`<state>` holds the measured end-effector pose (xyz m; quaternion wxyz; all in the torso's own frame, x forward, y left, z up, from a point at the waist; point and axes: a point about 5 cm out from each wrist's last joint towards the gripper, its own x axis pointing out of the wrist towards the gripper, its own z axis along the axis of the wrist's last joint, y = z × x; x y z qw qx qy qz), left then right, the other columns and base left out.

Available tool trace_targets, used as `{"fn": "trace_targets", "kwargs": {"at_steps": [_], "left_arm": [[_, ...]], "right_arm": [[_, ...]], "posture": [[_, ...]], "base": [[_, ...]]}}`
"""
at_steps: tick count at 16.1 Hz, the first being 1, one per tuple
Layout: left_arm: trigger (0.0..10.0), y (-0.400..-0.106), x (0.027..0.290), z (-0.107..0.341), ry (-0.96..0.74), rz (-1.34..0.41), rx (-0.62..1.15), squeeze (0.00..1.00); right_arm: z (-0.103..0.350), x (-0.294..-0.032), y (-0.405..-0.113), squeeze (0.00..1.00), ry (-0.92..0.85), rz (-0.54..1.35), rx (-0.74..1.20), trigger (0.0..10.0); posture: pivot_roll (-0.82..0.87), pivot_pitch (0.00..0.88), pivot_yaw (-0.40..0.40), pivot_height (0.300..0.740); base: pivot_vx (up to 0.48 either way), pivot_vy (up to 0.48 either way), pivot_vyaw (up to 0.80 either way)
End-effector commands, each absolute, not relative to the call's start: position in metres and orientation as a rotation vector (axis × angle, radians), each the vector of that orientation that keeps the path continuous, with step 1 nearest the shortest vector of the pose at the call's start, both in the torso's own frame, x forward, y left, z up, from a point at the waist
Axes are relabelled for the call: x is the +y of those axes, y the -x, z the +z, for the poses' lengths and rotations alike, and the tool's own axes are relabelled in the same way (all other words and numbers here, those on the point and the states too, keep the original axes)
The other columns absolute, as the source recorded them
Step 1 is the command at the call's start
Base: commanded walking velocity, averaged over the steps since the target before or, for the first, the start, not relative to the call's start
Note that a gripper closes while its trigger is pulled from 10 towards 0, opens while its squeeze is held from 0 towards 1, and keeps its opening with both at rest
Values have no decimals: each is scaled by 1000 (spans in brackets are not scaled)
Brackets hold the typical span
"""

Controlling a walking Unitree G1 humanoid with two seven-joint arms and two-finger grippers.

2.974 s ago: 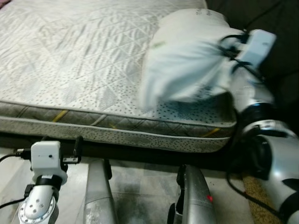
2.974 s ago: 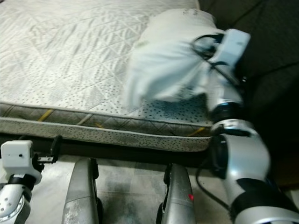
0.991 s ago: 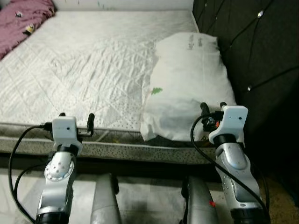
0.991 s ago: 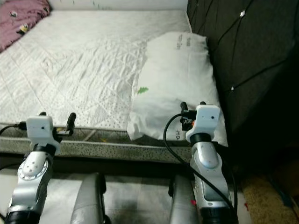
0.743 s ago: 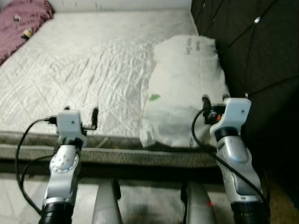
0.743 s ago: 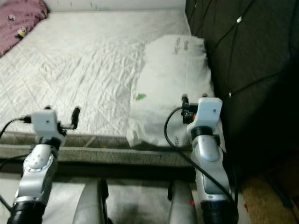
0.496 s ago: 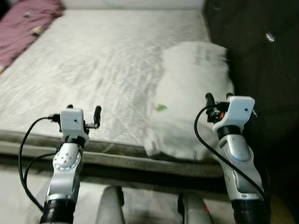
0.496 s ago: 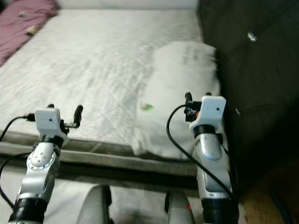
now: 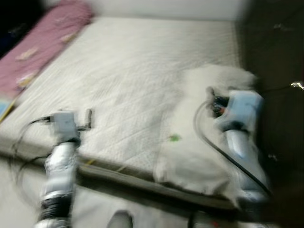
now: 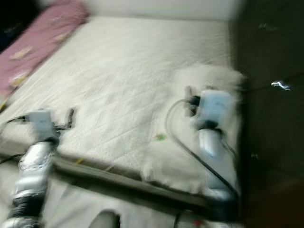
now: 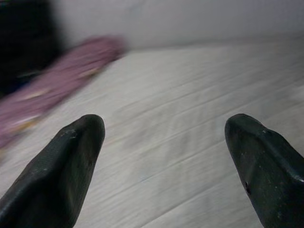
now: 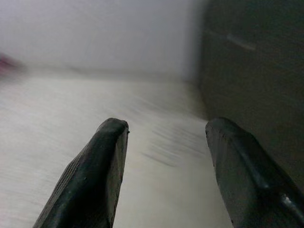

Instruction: Clean up the room

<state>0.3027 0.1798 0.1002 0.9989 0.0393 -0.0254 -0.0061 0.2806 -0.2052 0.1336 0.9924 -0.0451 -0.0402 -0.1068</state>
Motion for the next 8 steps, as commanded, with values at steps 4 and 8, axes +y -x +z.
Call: {"fn": "trace_targets", "kwargs": {"at_steps": [4,8], "left_arm": [[10000,-294,193,91,-103,10,-18,0],[10000,-289,194,83,-55,1,23,0]], "right_arm": [[134,-193,-283,0,87,-217,-81,10000],[124,-198,-278,0,47,-248,-34,10000]], "posture": [[-128,0,84,740],[-121,0,83,740]], "base": [[0,0,0],[0,360,-358]]}}
